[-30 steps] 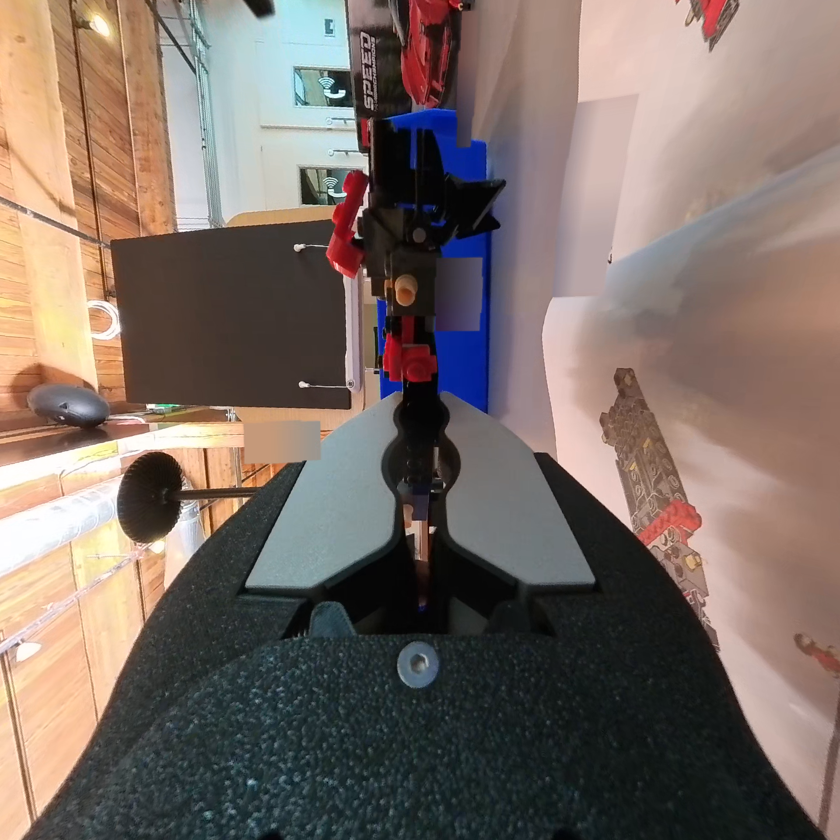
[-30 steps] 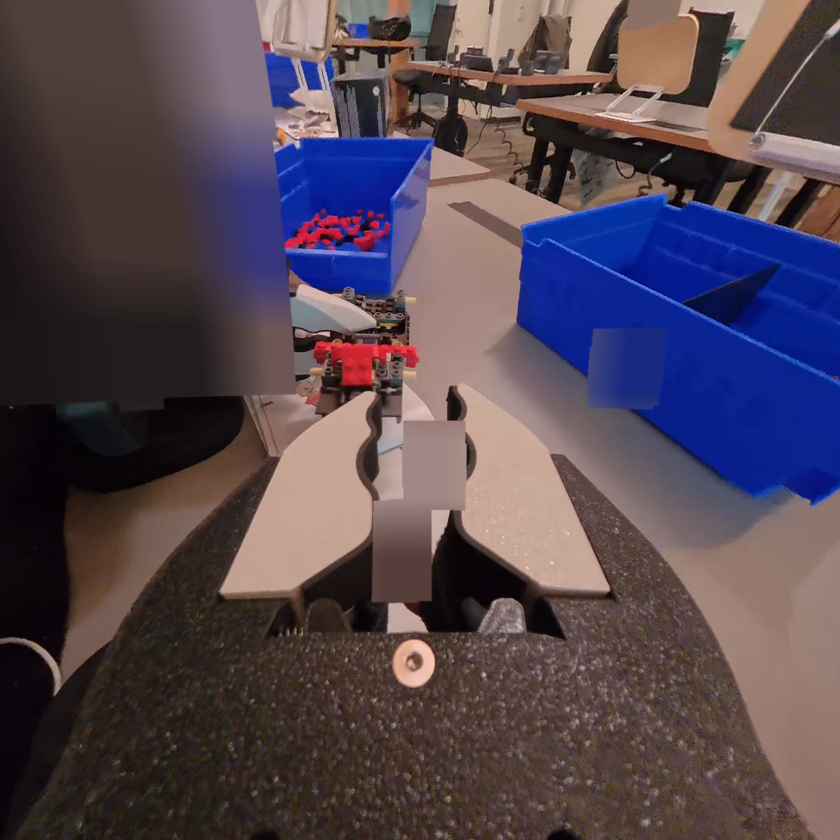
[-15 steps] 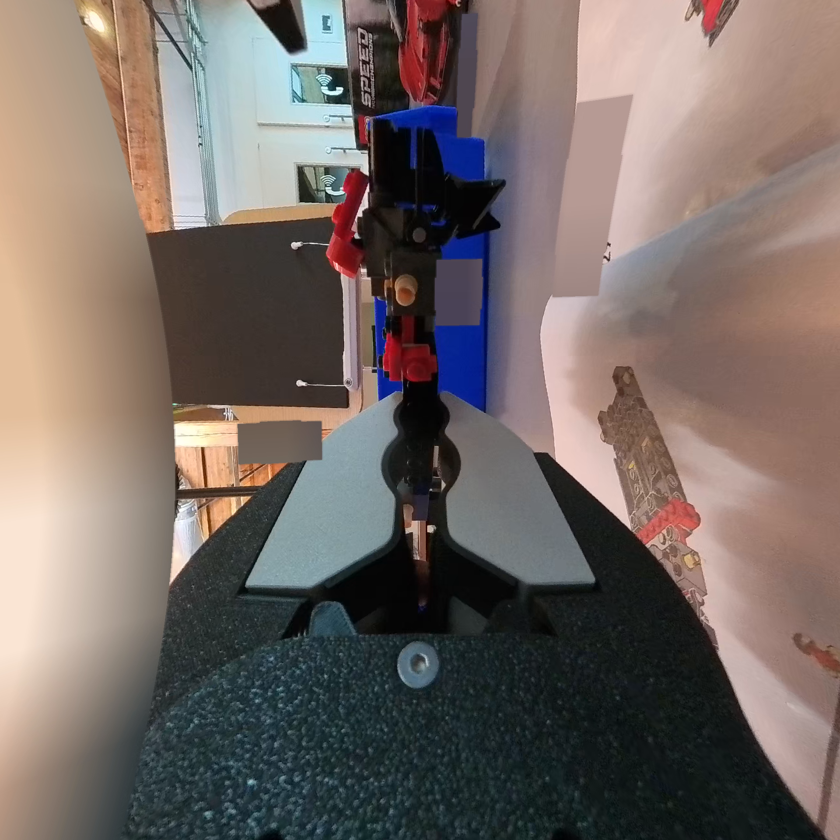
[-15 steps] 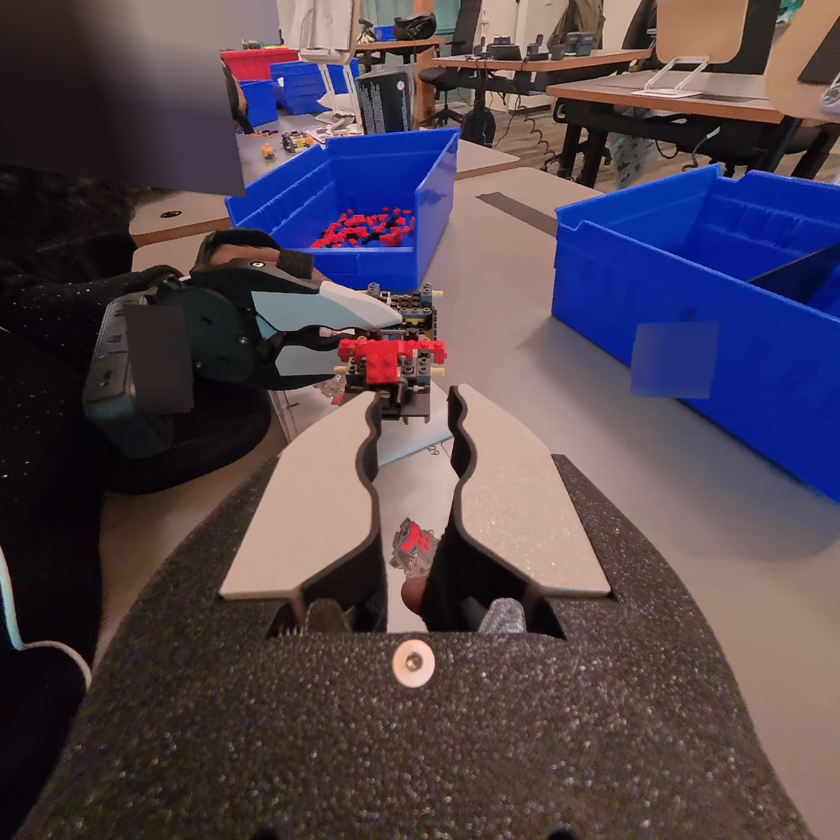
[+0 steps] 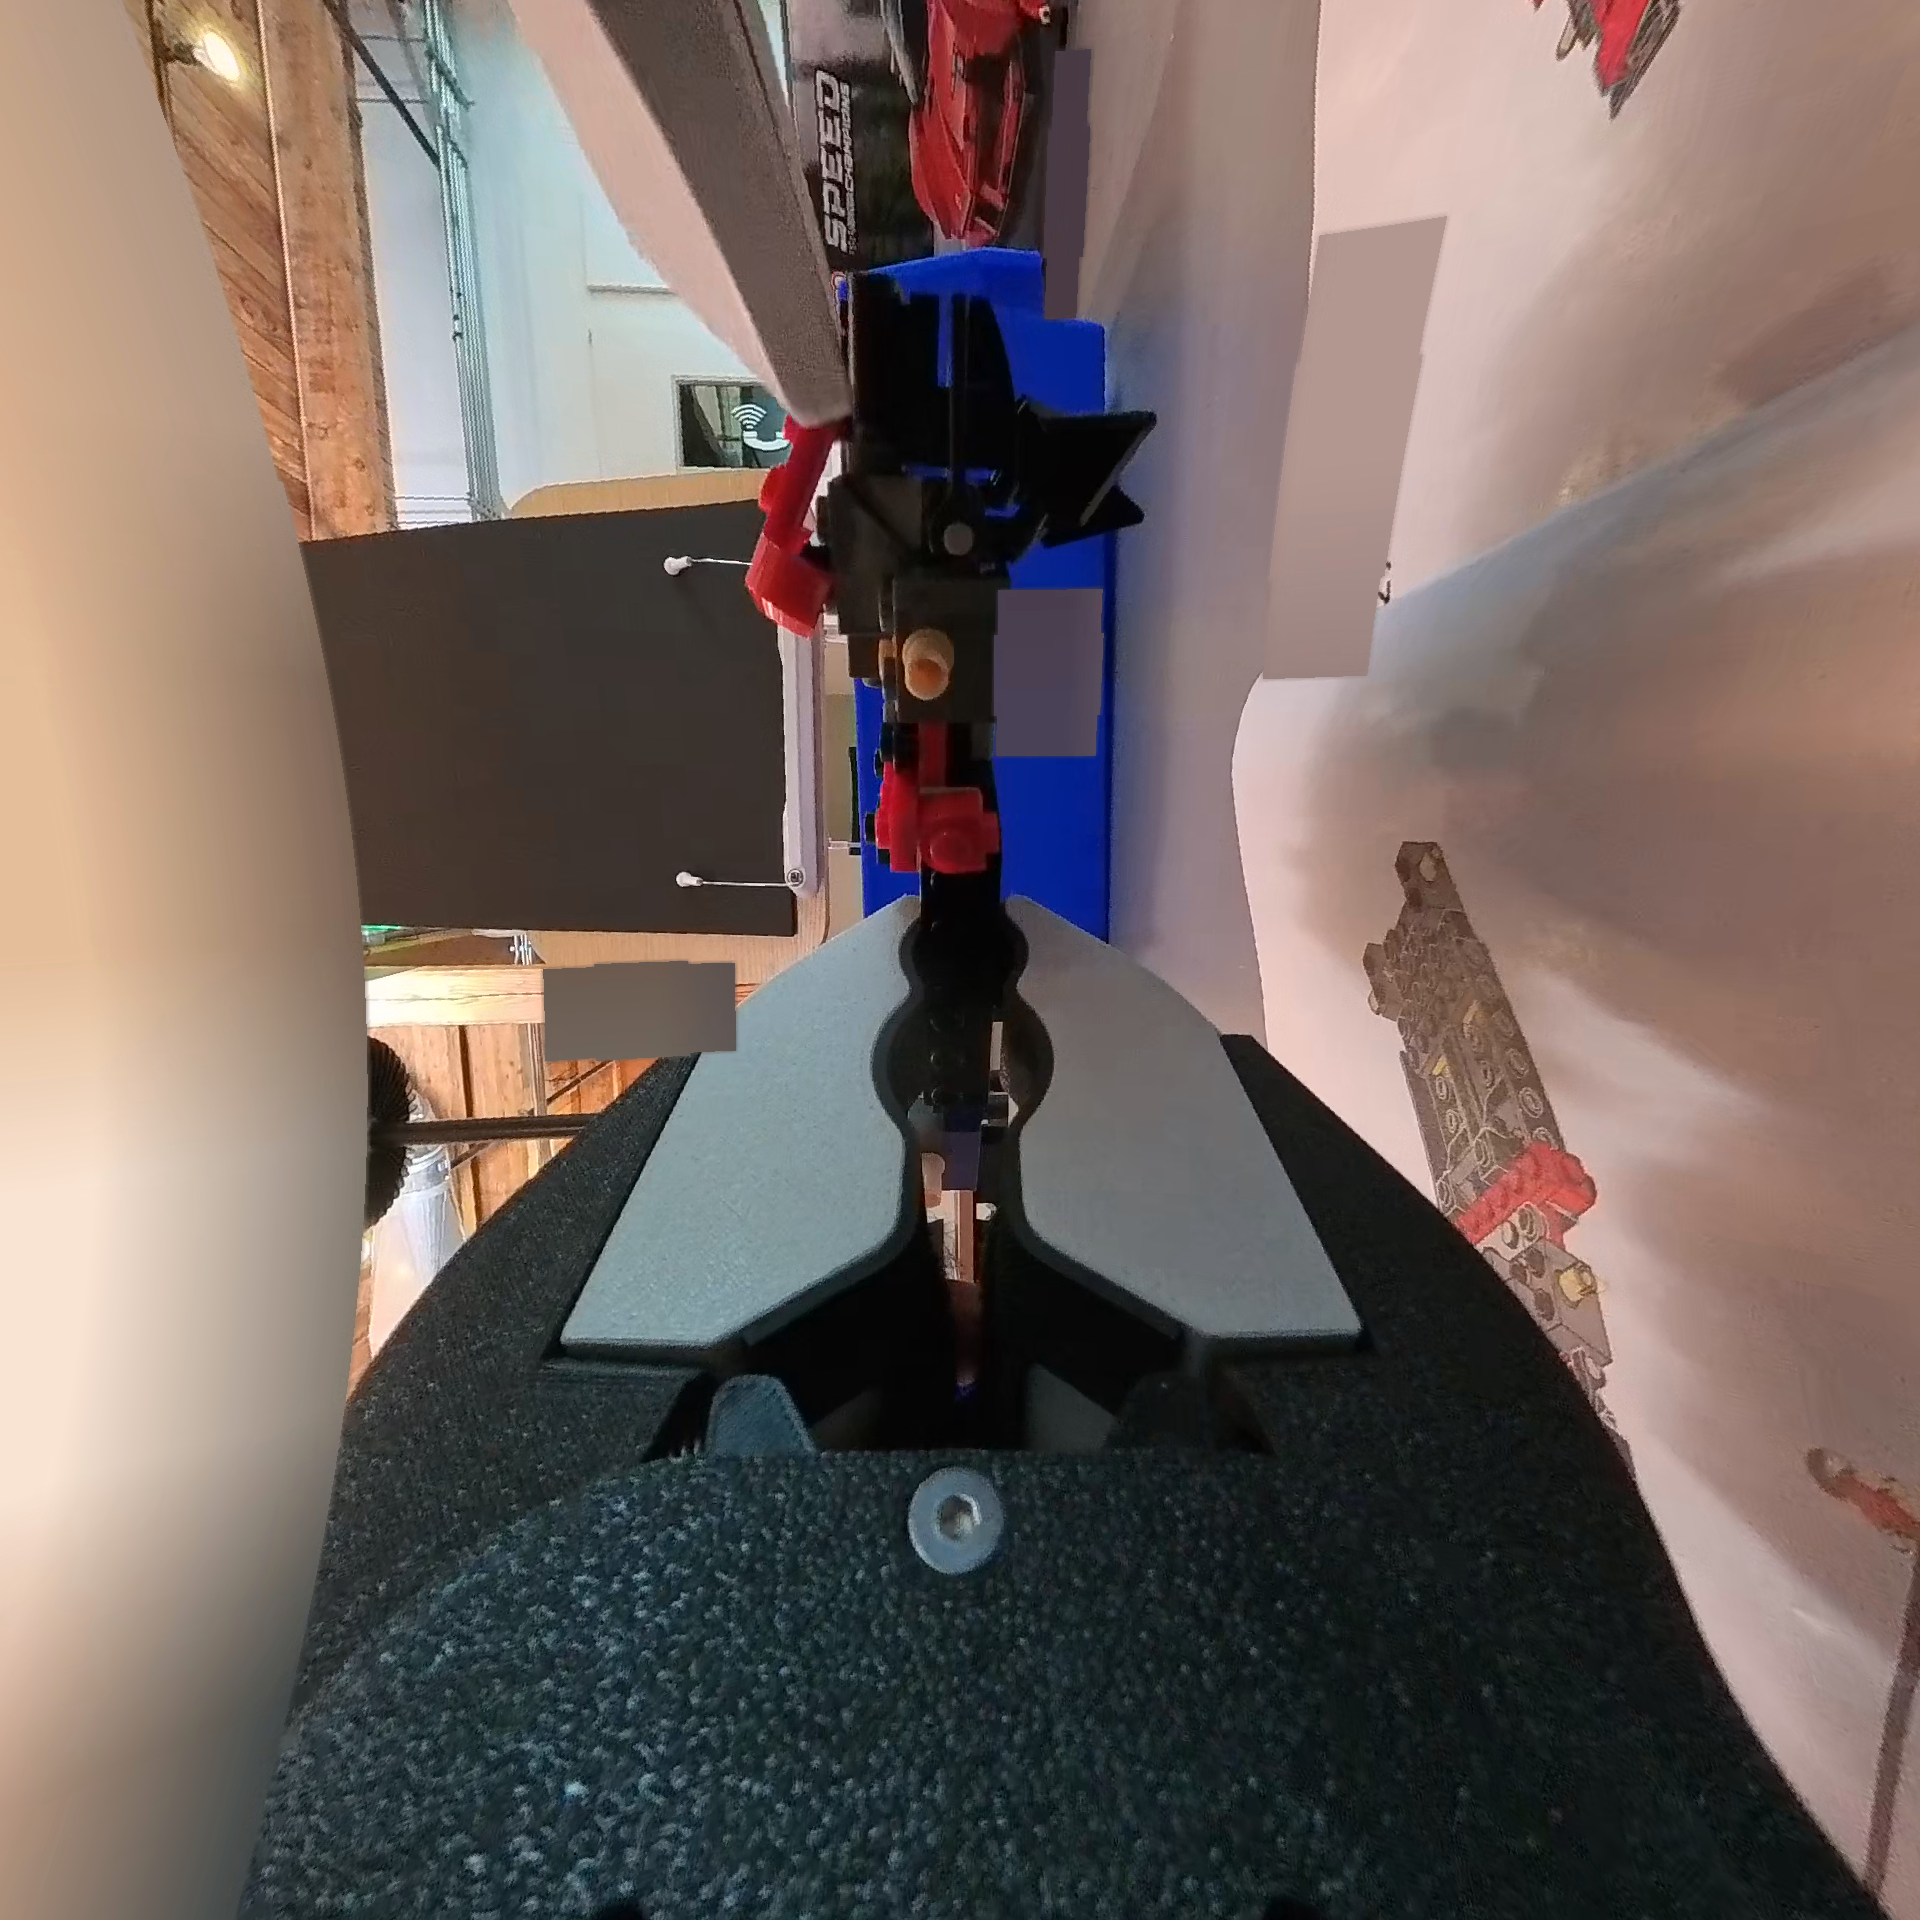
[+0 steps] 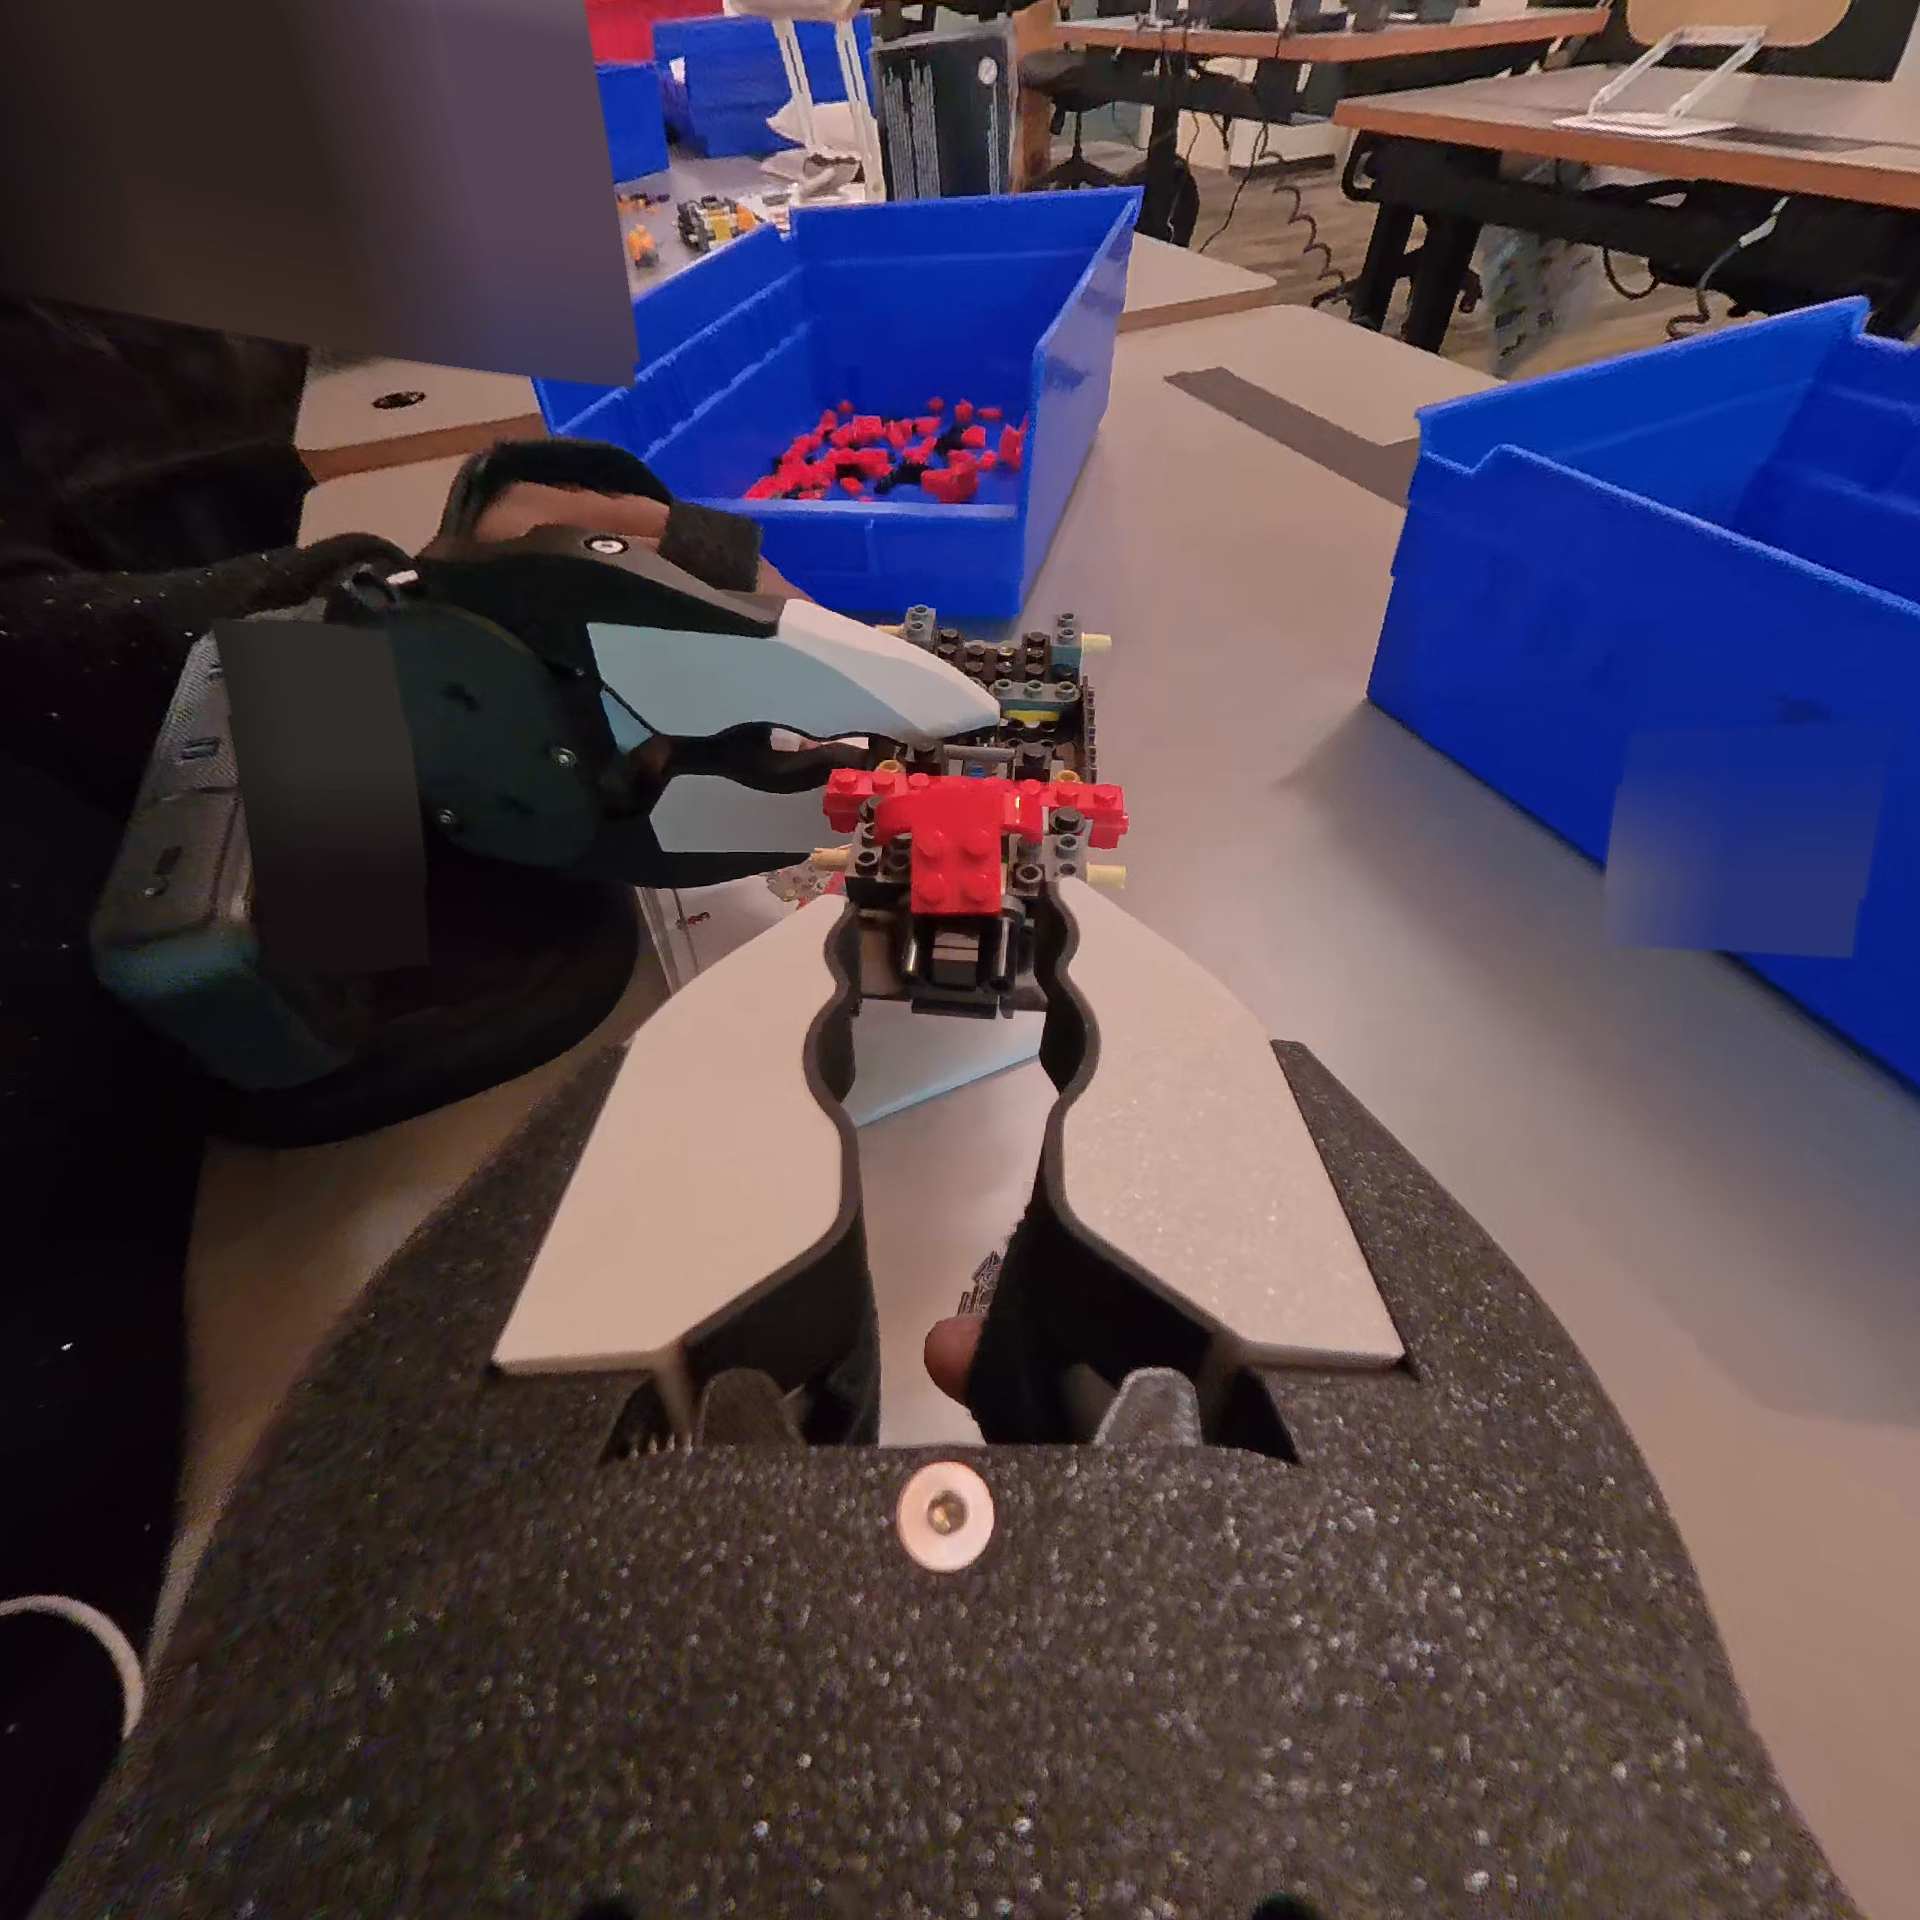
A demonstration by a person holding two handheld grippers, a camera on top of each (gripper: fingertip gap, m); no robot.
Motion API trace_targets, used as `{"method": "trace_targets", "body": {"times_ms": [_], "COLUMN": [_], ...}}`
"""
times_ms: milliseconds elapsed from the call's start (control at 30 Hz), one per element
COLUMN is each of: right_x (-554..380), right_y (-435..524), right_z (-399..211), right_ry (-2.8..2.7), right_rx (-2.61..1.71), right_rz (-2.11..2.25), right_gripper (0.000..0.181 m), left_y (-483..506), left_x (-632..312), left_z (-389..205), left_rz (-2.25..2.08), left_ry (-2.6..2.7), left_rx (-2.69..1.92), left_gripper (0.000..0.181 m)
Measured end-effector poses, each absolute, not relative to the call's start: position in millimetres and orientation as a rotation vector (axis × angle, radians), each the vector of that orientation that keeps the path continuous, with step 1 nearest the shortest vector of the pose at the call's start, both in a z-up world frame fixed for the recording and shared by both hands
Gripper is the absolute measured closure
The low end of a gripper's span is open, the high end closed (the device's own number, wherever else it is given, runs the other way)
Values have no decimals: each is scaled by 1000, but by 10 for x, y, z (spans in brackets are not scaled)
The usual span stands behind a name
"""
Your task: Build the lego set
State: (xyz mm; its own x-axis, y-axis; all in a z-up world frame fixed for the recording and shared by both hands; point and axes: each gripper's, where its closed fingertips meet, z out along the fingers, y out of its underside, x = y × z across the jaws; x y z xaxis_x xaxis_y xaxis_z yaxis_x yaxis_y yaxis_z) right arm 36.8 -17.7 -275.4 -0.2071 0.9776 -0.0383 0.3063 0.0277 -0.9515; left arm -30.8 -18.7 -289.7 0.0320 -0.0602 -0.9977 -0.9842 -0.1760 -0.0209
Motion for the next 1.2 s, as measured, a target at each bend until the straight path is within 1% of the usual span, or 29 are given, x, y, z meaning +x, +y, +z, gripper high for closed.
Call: {"method": "trace_targets", "body": {"times_ms": [100, 233, 467, 700, 1200], "right_x": [347, 340, 376, 504, 534], "right_y": [-165, -142, -58, 97, 82], "right_z": [-2744, -2737, -2607, -2465, -2571], "right_ry": [-1584, -1576, -1537, -1509, -1565], "right_rx": [-1346, -1361, -1362, -1384, -1491], "right_rz": [1219, 1225, 1249, 1184, 1135], "right_gripper": [154, 165, 165, 165, 165], "left_y": [-187, -186, -187, -186, -185], "left_x": [-306, -305, -308, -309, -323], "left_z": [-2897, -2900, -2896, -2897, -2899], "left_rz": [1287, 1287, 1290, 1290, 1297], "left_ry": [1148, 1150, 1149, 1148, 1147], "left_rx": [-1397, -1398, -1398, -1400, -1404], "left_gripper": [173, 173, 173, 173, 173]}}
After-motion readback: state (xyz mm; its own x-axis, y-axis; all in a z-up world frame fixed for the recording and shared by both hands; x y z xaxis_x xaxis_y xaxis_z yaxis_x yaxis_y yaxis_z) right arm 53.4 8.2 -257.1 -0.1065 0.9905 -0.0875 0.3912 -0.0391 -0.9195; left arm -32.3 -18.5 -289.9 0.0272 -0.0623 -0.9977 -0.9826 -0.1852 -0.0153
